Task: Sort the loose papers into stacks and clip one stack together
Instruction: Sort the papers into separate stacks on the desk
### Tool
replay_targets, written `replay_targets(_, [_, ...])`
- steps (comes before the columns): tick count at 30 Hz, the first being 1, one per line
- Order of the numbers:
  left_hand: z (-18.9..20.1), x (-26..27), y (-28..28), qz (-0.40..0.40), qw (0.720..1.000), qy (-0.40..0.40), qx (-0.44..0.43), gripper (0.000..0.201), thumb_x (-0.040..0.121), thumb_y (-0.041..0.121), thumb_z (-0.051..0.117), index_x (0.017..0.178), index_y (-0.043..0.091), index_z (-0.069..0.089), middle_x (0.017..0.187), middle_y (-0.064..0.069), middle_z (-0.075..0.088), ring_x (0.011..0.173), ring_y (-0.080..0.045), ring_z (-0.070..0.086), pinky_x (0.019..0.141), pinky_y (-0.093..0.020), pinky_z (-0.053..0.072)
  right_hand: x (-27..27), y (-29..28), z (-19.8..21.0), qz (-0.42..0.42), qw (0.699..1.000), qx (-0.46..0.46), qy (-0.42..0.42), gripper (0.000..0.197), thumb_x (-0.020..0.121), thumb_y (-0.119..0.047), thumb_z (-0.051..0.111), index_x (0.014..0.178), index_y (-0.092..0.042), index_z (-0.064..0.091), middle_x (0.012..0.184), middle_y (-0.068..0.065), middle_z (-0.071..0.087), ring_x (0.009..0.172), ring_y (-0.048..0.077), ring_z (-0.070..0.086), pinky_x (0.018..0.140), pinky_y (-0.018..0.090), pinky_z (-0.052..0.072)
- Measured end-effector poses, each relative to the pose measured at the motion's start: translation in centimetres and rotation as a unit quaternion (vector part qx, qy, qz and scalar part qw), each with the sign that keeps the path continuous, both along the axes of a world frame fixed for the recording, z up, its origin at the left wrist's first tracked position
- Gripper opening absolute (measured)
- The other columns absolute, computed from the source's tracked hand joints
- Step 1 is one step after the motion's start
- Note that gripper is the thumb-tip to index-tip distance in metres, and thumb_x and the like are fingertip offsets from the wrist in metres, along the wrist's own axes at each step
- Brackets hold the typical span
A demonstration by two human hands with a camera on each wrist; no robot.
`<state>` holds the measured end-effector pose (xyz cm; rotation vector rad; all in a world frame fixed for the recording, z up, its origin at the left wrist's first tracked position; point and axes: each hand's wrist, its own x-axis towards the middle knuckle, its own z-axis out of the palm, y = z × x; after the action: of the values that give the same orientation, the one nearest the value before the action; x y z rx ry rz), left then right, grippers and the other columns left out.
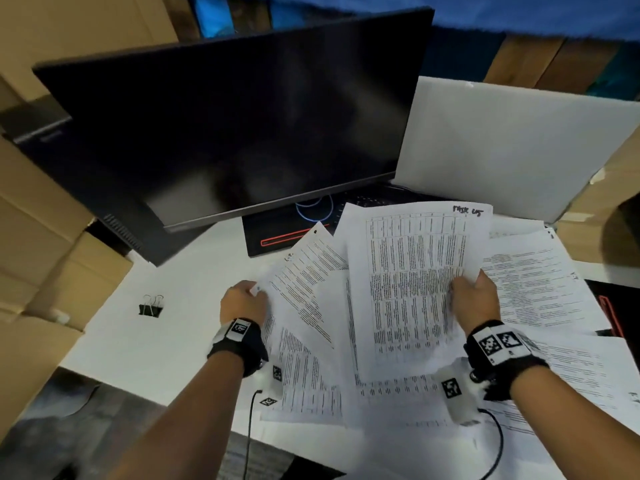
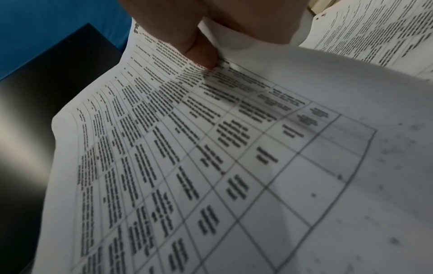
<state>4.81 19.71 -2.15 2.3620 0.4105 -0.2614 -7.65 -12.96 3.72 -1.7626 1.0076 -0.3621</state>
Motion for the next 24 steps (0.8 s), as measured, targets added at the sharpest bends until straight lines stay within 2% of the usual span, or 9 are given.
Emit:
replay_targets(2, [0.3,-0.5,-0.4,-0.024,1.0,0.004,0.011,0.018,0.087,0.02,0.058,0.098,0.013,0.07,0.088,-0.01,0.069,0.081,-0.03,0.06,0.071,-0.027,0.044,0.1,0.4,0.0,0.008,1.0,0.003,0.011,0.017,0.087,-0.002,0.039,0.08,-0.001,0.054,0.069,0.012,0.05,0.065,0.022,0.048,0.057,0.026,0.039])
replay_targets(4, [0.7,-0.7,-0.9,-0.025,0.999,-0.025,-0.001,0.011,0.088,0.02,0.057,0.084,0.012,0.065,0.073,-0.006,0.061,0.072,-0.028,0.053,0.064,-0.027,0.039,0.3,1.1,0.2,0.024,1.0,0.004,0.015,0.02,0.087,-0.002,0.039,0.071,-0.009,0.05,0.065,0.007,0.049,0.064,0.022,0.047,0.055,0.026,0.038])
replay_targets(8, [3.9,-0.8,-2.3,-0.026,0.974,-0.193,-0.117,0.028,0.091,0.022,0.06,0.068,0.019,0.045,0.061,0.003,0.04,0.058,-0.014,0.039,0.054,-0.026,0.033,1.0,2.1,1.0,0.036,0.999,0.003,0.003,0.016,0.087,-0.002,0.039,0.08,-0.003,0.053,0.07,0.011,0.05,0.066,0.021,0.048,0.057,0.027,0.038])
replay_targets(11, [7.9,-0.2,-3.5,-0.03,0.934,-0.281,-0.219,0.022,0.096,0.024,0.055,0.075,0.018,0.05,0.064,0.001,0.04,0.057,-0.007,0.035,0.058,-0.021,0.035,1.5,2.5,1.7,0.046,0.998,0.005,-0.031,0.022,0.088,-0.002,0.04,0.095,-0.007,0.06,0.081,0.008,0.058,0.073,0.022,0.052,0.067,0.029,0.042])
replay_targets(13, [10.8,0.3,-4.3,-0.028,0.909,-0.318,-0.267,0.013,0.097,0.024,0.053,0.084,0.021,0.054,0.07,0.005,0.048,0.062,-0.007,0.042,0.062,-0.02,0.039,1.7,2.7,2.6,0.053,0.997,0.017,-0.056,0.027,0.088,-0.001,0.039,0.101,-0.011,0.061,0.079,0.003,0.058,0.068,0.018,0.051,0.066,0.028,0.043])
replay_targets(15, [13.9,0.7,-5.0,-0.031,0.885,-0.356,-0.297,0.011,0.098,0.02,0.051,0.087,0.023,0.053,0.076,0.01,0.051,0.066,-0.001,0.046,0.065,-0.016,0.04,1.9,2.9,3.8,0.057,0.995,0.024,-0.081,0.026,0.089,0.001,0.039,0.083,-0.015,0.058,0.068,-0.002,0.052,0.06,0.013,0.046,0.057,0.025,0.039])
replay_targets(18, [18.1,0.6,-6.2,-0.051,0.853,-0.396,-0.337,0.017,0.099,0.013,0.047,0.086,0.022,0.05,0.078,0.01,0.051,0.067,0.007,0.048,0.066,-0.009,0.039,2.3,3.3,5.7,0.044,0.992,0.032,-0.115,0.034,0.088,-0.001,0.04,0.061,-0.02,0.037,0.059,-0.005,0.038,0.054,0.012,0.038,0.055,0.025,0.031])
replay_targets(21, [20.1,0.6,-7.9,-0.051,0.839,-0.365,-0.401,0.019,0.1,0.007,0.044,0.086,0.018,0.051,0.074,0.011,0.055,0.061,0.01,0.053,0.061,-0.008,0.042,2.8,3.3,7.2,0.028,0.986,0.04,-0.158,0.025,0.09,-0.006,0.044,0.068,-0.017,0.046,0.065,-0.005,0.045,0.06,0.011,0.043,0.057,0.023,0.034])
replay_targets(24, [19.6,0.7,-9.6,-0.036,0.848,-0.311,-0.428,0.013,0.098,0.006,0.045,0.093,0.014,0.054,0.067,0.015,0.06,0.055,0.009,0.055,0.055,-0.01,0.043,3.2,2.8,8.1,0.021,0.977,0.042,-0.207,0.016,0.093,-0.014,0.05,0.087,-0.022,0.062,0.085,-0.015,0.062,0.078,-0.003,0.056,0.068,0.012,0.042])
